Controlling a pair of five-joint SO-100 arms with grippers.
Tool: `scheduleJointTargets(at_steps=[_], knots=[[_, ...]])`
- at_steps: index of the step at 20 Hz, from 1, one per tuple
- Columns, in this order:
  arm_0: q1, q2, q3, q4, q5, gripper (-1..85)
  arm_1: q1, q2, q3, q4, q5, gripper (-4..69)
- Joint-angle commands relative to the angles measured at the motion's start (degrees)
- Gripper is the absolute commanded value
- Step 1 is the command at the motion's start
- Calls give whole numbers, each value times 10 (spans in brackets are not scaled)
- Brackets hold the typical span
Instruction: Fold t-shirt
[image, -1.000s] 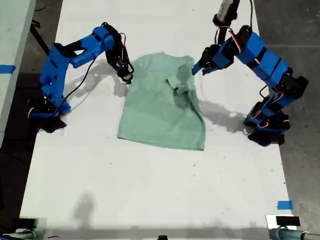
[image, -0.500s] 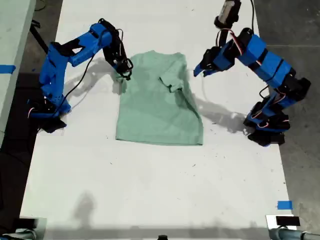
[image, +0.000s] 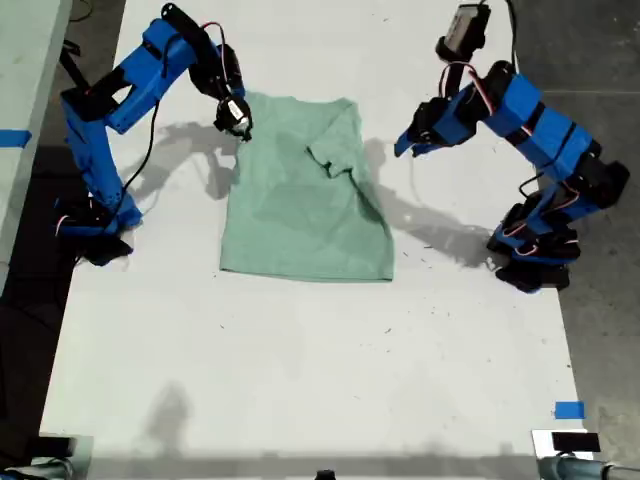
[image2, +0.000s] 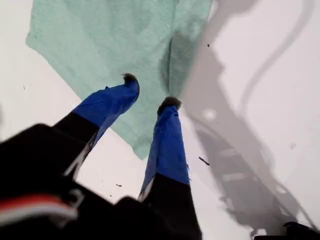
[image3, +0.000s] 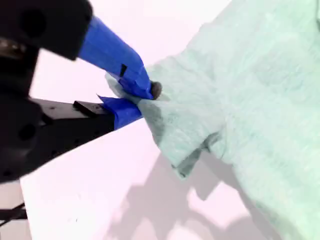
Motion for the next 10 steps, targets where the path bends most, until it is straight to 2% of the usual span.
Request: scheduleJointTargets(at_steps=[1, 5, 10], knots=[[56, 23, -15, -58, 1, 0, 3, 48, 11, -14, 11, 129], [98, -62, -71, -143, -11, 0, -4, 83, 45, -15, 20, 126], [118, -153, -110, -220, -28, 0, -4, 130, 95, -14, 30, 125]])
